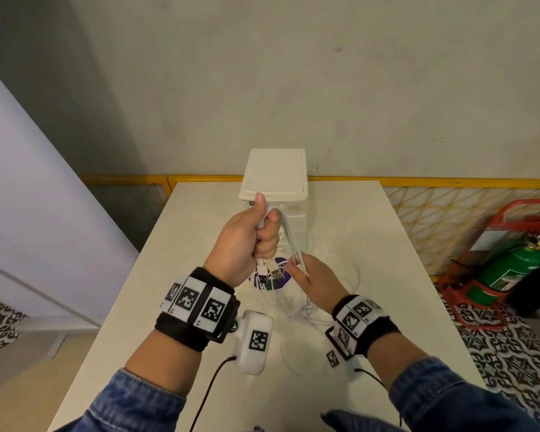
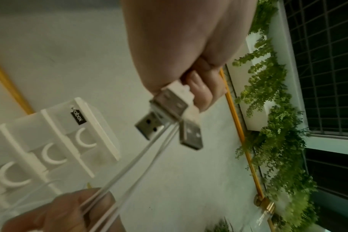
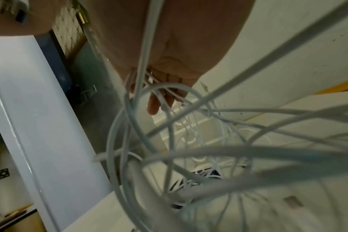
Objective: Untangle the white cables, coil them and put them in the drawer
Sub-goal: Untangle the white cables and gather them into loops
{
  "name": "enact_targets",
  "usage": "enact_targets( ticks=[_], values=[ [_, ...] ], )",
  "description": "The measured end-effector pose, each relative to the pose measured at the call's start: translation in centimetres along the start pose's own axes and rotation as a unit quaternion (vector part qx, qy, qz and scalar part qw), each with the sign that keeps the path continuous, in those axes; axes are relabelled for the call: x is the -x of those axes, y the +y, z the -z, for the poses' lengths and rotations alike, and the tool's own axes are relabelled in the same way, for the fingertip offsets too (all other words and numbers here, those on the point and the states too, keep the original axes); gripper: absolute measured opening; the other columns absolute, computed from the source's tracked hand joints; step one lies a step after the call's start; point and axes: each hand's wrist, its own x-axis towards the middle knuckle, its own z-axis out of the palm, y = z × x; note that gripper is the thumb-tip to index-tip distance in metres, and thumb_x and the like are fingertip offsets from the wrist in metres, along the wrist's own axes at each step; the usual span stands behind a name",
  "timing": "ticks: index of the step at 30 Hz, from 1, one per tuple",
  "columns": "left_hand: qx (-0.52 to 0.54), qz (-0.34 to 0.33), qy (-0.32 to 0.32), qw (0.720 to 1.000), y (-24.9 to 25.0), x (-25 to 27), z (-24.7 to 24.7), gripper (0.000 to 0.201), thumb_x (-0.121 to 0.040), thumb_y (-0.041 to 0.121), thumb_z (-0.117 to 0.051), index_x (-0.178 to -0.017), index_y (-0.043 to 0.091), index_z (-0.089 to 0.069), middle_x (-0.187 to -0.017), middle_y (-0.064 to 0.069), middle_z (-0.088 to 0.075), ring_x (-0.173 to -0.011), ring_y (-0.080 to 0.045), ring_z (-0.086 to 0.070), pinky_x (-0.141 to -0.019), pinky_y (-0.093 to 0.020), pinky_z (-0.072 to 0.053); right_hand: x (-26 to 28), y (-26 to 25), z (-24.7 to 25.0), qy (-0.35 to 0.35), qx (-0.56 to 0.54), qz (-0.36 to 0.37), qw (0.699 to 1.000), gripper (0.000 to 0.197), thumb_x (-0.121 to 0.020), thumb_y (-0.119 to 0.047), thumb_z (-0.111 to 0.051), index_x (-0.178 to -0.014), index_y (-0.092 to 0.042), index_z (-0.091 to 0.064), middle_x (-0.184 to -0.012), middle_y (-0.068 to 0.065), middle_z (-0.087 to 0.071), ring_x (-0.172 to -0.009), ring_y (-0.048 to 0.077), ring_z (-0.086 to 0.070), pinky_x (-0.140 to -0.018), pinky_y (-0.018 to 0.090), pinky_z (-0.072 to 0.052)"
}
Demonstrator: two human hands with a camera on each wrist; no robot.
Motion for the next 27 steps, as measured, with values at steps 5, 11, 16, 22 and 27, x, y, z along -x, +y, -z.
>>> enact_targets(
  ticks=[5, 11, 16, 22, 27],
  values=[
    [0.017, -0.017, 0.022, 0.999, 0.5, 0.0, 0.6, 0.041, -0.093, 0.046, -0.033, -0.072, 0.015, -0.050, -0.051, 0.007, -0.023, -0.042, -0.007, -0.013, -0.040, -0.020, -0.015, 0.3, 2.3, 1.6, 0.035, 0.029, 0.001, 0.999, 0.061, -0.079, -0.046, -0.067, -0.130, -0.019, -0.046, -0.125, -0.005, -0.053, -0.114, 0.009, -0.048, -0.100, 0.026, -0.037],
    [-0.043, -0.039, 0.068, 0.996, 1.4, -0.5, 1.1, 0.043, -0.101, 0.040, -0.028, -0.073, 0.015, -0.048, -0.053, 0.005, -0.023, -0.040, -0.007, -0.017, -0.039, -0.019, -0.018, 1.7, 2.7, 2.0, 0.186, 0.118, 0.107, 0.970, 0.079, -0.071, -0.050, -0.072, -0.137, -0.024, -0.037, -0.147, 0.008, -0.033, -0.134, 0.013, -0.030, -0.109, 0.024, -0.025],
    [-0.046, -0.028, 0.123, 0.991, 1.2, -0.8, 2.0, 0.043, -0.103, 0.037, -0.028, -0.073, 0.015, -0.047, -0.054, 0.006, -0.023, -0.041, -0.007, -0.017, -0.042, -0.021, -0.015, 2.9, 3.8, 0.3, 0.150, 0.202, 0.163, 0.954, 0.021, -0.083, -0.041, -0.053, -0.076, -0.023, -0.064, -0.080, -0.011, -0.065, -0.088, 0.012, -0.055, -0.087, 0.028, -0.039],
    [-0.039, -0.050, 0.173, 0.983, 0.7, -0.5, 2.6, 0.043, -0.103, 0.038, -0.029, -0.073, 0.013, -0.048, -0.049, 0.008, -0.024, -0.041, -0.007, -0.017, -0.047, -0.025, -0.013, 3.4, 6.9, 1.3, 0.073, 0.153, 0.021, 0.985, 0.033, -0.081, -0.053, -0.042, -0.070, -0.025, -0.056, -0.073, -0.018, -0.055, -0.070, 0.002, -0.051, -0.085, 0.034, -0.042],
    [0.018, -0.062, 0.231, 0.971, 0.5, -0.1, 4.6, 0.044, -0.103, 0.040, -0.029, -0.071, 0.016, -0.047, -0.047, 0.009, -0.026, -0.039, -0.006, -0.018, -0.044, -0.023, -0.014, 4.1, 7.7, 3.3, 0.119, 0.113, 0.030, 0.986, 0.024, -0.076, -0.044, -0.051, -0.087, -0.026, -0.063, -0.093, -0.016, -0.060, -0.085, 0.002, -0.056, -0.092, 0.038, -0.041]
  ],
)
